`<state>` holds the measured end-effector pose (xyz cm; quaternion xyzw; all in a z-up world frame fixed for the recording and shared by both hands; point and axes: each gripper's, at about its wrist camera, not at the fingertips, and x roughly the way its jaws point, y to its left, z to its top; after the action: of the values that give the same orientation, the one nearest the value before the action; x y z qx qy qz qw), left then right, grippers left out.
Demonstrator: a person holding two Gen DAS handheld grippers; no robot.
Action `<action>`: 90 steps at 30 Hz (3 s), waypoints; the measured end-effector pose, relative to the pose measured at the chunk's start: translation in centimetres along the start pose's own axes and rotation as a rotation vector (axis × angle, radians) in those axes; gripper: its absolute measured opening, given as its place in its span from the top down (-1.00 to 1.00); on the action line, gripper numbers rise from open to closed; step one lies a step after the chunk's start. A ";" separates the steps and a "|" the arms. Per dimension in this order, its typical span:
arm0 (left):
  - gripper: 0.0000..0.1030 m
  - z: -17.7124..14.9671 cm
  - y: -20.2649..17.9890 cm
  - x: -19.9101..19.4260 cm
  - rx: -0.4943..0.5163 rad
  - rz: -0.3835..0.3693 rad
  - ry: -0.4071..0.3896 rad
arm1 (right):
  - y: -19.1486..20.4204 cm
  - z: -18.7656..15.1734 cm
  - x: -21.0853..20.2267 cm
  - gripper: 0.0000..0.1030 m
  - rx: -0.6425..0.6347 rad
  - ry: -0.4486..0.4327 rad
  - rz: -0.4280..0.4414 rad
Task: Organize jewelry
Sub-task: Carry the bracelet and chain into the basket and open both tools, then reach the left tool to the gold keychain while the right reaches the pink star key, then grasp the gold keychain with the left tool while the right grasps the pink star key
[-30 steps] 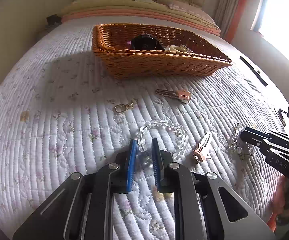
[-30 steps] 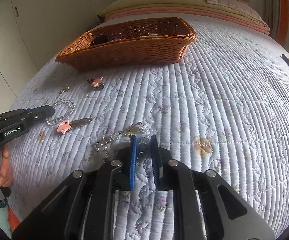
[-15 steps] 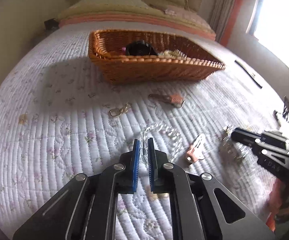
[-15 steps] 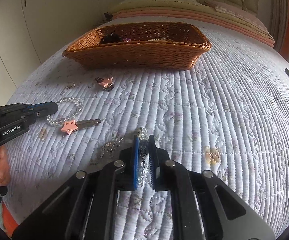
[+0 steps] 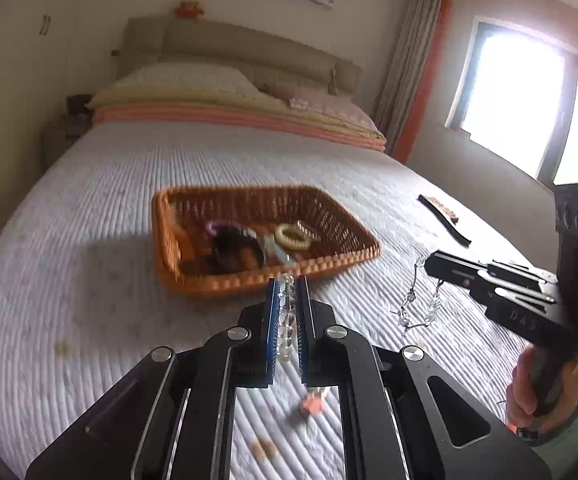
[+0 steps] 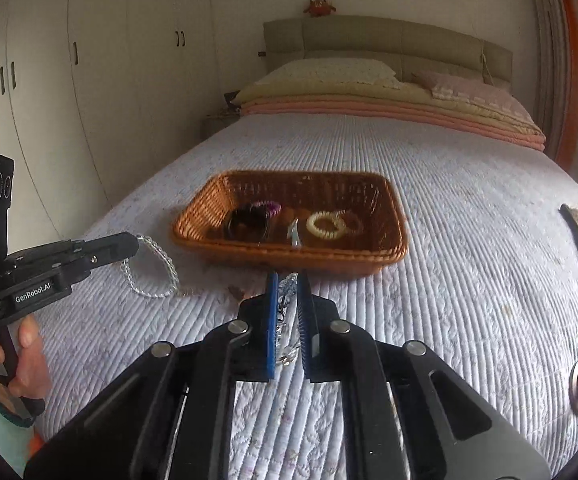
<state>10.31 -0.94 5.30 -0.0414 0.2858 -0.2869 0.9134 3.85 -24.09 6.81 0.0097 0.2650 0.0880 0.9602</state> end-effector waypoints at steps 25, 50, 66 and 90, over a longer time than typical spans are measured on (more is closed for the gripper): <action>0.88 5.7 6.6 14.5 -0.063 0.099 0.100 | -2.8 9.0 21.0 0.85 0.065 0.167 0.015; 0.25 0.3 2.0 -3.2 -0.011 0.035 -0.015 | 2.1 3.2 5.0 0.37 -0.007 0.043 0.152; 0.25 -7.8 4.5 0.2 -0.108 0.059 0.189 | 2.9 -3.6 12.0 0.37 -0.008 0.252 0.146; 0.30 -5.8 4.9 9.7 0.096 0.091 0.369 | 4.3 -3.9 15.5 0.61 -0.095 0.285 0.048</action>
<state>16.15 -1.63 -5.52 0.0685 0.4360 -0.2611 0.8585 14.25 -17.30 -4.17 -0.0421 0.3940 0.1237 0.9098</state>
